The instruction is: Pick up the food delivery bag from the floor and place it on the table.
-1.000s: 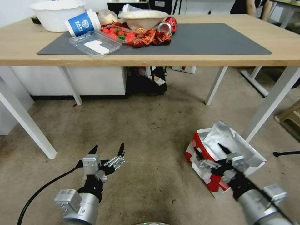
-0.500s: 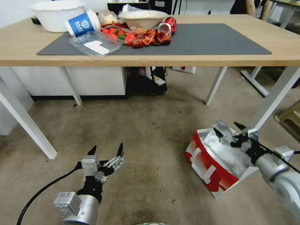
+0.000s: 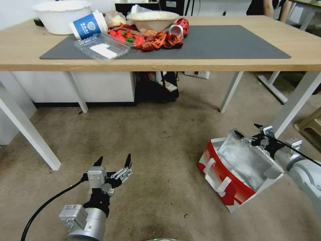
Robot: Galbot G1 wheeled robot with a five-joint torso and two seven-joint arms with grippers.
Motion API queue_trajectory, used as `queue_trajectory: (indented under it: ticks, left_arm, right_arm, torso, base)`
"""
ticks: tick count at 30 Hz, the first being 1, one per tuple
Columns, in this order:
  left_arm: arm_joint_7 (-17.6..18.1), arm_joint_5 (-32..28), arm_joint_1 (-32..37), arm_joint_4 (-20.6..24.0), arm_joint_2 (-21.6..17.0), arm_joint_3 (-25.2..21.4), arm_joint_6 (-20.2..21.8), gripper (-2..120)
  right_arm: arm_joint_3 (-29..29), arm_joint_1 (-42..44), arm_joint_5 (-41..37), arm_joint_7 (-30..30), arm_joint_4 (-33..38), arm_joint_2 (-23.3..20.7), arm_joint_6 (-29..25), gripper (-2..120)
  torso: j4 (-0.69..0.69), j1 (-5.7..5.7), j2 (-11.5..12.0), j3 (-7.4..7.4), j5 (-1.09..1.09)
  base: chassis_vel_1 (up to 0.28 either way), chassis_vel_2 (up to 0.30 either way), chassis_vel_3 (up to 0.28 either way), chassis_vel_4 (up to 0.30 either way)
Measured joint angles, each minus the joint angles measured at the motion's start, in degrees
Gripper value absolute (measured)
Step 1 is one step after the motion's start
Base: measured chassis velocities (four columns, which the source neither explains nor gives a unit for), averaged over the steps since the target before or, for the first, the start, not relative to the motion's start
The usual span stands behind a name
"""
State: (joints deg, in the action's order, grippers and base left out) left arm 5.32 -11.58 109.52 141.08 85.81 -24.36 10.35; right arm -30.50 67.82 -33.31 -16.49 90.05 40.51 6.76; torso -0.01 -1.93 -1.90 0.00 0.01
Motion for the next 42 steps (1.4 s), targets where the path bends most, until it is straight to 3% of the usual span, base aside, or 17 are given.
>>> queue_trajectory:
  ticks: [13, 35, 42]
  left_arm:
    - [0.25, -0.02, 0.06, -0.48, -0.02, -0.12, -0.17, 100]
    - [0.31, 0.57, 0.28, -1.28, 0.8, -0.1, -0.58, 100]
    - [0.33, 0.82, 0.34, -1.41, 0.97, 0.06, -0.66, 100]
  right_arm:
    - [12.36, -11.55, 6.06, -1.32, -12.19, 0.89, -1.35, 100]
    - [20.2, -20.14, 11.65, -3.66, -19.57, 1.71, 2.23, 100]
    - [21.38, -21.46, 12.69, -4.53, -20.48, 2.11, 4.22, 87]
  torso:
    - [0.01, 0.0, -0.01, 0.0, 0.0]
    - [0.01, 0.0, -0.02, 0.0, -0.01]
    - [0.01, -0.01, -0.03, -0.01, -0.01]
  base:
    - [0.0, 0.0, 0.0, 0.0]
    - [0.0, 0.0, 0.0, 0.0]
    - [0.0, 0.0, 0.0, 0.0]
